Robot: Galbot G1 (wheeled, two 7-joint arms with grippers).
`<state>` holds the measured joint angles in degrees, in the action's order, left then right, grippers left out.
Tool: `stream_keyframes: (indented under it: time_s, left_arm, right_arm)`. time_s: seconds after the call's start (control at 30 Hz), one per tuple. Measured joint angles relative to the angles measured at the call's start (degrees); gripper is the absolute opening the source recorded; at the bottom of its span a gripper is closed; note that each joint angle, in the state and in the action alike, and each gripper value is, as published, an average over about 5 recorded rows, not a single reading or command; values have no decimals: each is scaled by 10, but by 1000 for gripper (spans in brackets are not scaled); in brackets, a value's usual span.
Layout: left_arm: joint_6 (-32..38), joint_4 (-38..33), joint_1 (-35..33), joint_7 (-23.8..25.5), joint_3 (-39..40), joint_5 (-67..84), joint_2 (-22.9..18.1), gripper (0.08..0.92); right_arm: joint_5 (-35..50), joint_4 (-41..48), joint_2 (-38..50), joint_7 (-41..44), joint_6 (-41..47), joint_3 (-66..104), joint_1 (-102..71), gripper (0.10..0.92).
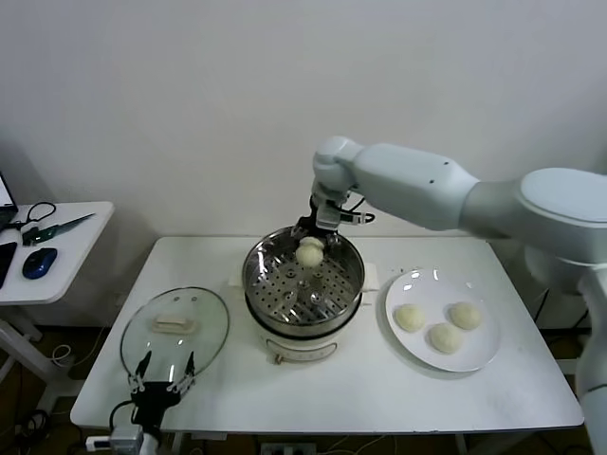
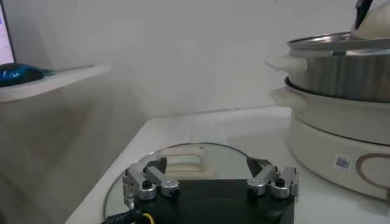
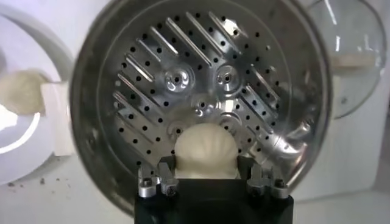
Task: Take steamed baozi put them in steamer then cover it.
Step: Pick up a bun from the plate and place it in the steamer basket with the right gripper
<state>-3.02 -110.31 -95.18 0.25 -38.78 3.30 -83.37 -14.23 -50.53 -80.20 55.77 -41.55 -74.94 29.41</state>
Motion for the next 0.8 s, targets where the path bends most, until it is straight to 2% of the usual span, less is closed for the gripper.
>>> stream_keyframes:
  time_s: [0.47, 0.73, 0.8]
  left_arm:
    - [0, 10, 10, -4, 0, 3, -2, 823]
    - [2, 9, 8, -6, -1, 4, -2, 823]
    - [2, 8, 6, -6, -1, 4, -2, 823]
  right_arm:
    - [-61, 107, -55, -16, -40, 36, -44, 664]
    - [-25, 112, -56, 0, -44, 16, -36, 811]
    - [-7, 104, -50, 5, -44, 7, -24, 821]
